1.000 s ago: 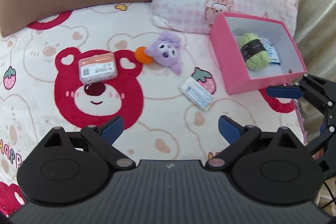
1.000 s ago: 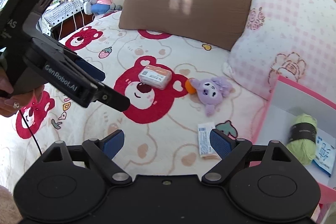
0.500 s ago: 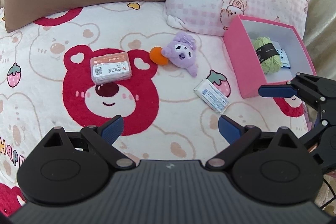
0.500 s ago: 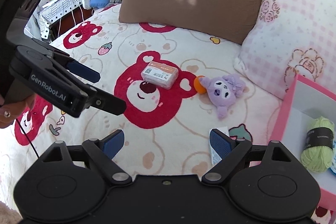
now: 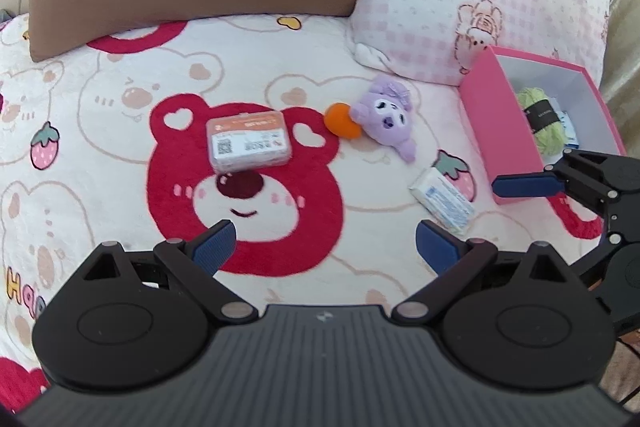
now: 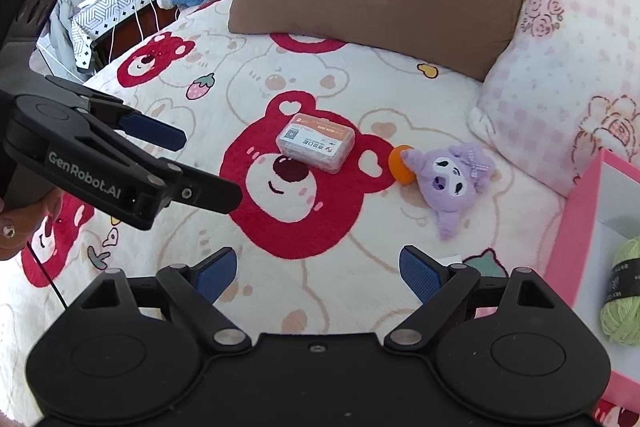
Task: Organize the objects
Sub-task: 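Move the left tool to the clear card box and close on it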
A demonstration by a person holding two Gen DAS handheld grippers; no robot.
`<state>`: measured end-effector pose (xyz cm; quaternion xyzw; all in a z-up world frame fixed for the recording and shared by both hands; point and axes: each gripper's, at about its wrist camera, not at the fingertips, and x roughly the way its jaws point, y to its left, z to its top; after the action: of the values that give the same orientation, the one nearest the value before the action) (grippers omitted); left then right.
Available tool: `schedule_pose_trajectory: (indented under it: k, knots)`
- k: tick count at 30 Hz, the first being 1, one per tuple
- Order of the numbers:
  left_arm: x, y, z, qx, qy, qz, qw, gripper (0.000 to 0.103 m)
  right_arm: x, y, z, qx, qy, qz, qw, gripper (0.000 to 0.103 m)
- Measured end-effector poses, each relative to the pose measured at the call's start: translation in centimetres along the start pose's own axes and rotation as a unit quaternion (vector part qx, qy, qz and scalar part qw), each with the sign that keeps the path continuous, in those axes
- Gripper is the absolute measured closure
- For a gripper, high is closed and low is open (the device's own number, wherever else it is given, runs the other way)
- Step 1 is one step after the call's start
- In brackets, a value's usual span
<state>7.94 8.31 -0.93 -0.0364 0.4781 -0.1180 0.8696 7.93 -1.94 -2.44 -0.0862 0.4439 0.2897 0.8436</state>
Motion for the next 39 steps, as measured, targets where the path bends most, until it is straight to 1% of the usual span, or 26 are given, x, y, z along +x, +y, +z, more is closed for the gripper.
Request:
schedule_pose_trajectory:
  k: [3, 6, 9, 11, 14, 16, 20, 22, 24, 26, 28, 30, 32, 34, 39]
  knots:
    - [0.8, 0.6, 0.0, 0.011, -0.005, 0.017, 0.9998, 0.005, 1.0, 0.2, 0.5, -0.003, -0.001, -0.003, 1.000, 0.012]
    - [1.9, 1.7, 0.3, 0.002, -0.005, 0.017, 0.9998, 0.005, 2.2, 0.2, 1.1, -0.004, 0.001, -0.008, 1.000, 0.012]
    - [3.2, 3.3, 1.0, -0.010, -0.001, 0.019, 0.9998, 0.005, 3.9, 0.6, 1.8, -0.021, 0.009, -0.039, 0.999, 0.012]
    - [4.0, 4.3, 1.3, -0.020, -0.003, 0.014, 0.9997, 0.005, 5.1, 0.7, 2.3, -0.032, 0.007, -0.047, 0.998, 0.012]
    - [5.1, 5.7, 1.6, -0.022, -0.020, 0.013, 0.9995, 0.007, 7.1, 0.6, 2.8, -0.043, 0.015, -0.029, 0.999, 0.012]
    - [5.8, 6.3, 1.6, -0.022, -0.027, 0.017, 0.9993, 0.007, 8.2, 0.6, 2.8, -0.043, 0.003, -0.025, 0.999, 0.012]
    - [7.3, 7.6, 1.5, -0.030, -0.036, 0.014, 0.9988, 0.007, 10.3, 0.4, 3.1, -0.026, -0.012, -0.007, 1.000, 0.012]
    - [8.2, 7.9, 1.4, -0.027, -0.038, 0.026, 0.9986, 0.008, 11.1, 0.6, 3.2, -0.022, -0.023, -0.010, 0.999, 0.012]
    - [9.0, 8.1, 1.4, -0.020, -0.038, 0.038, 0.9984, 0.009, 11.8, 0.5, 3.4, -0.017, -0.037, -0.003, 0.999, 0.012]
    - [9.6, 8.6, 1.4, -0.026, -0.048, 0.028, 0.9981, 0.009, 12.7, 0.3, 3.3, -0.013, -0.051, 0.013, 0.999, 0.012]
    - [9.9, 9.2, 1.4, -0.042, -0.070, 0.013, 0.9966, 0.009, 13.8, -0.4, 3.0, -0.007, -0.064, 0.035, 0.997, 0.012]
    - [10.4, 9.8, 1.4, -0.057, -0.080, 0.008, 0.9952, 0.009, 15.0, -0.9, 2.6, 0.003, -0.072, 0.033, 0.997, 0.012]
    - [11.1, 10.2, 1.6, -0.074, -0.072, 0.005, 0.9947, 0.009, 16.0, -1.4, 2.4, 0.010, -0.080, 0.038, 0.996, 0.012]
    - [11.7, 10.8, 1.8, -0.088, -0.062, -0.002, 0.9942, 0.009, 17.1, -1.6, 2.5, 0.013, -0.074, 0.039, 0.996, 0.012]
    - [13.4, 11.4, 2.3, -0.101, -0.058, 0.001, 0.9932, 0.009, 18.7, -1.4, 2.7, -0.015, -0.072, 0.021, 0.997, 0.014]
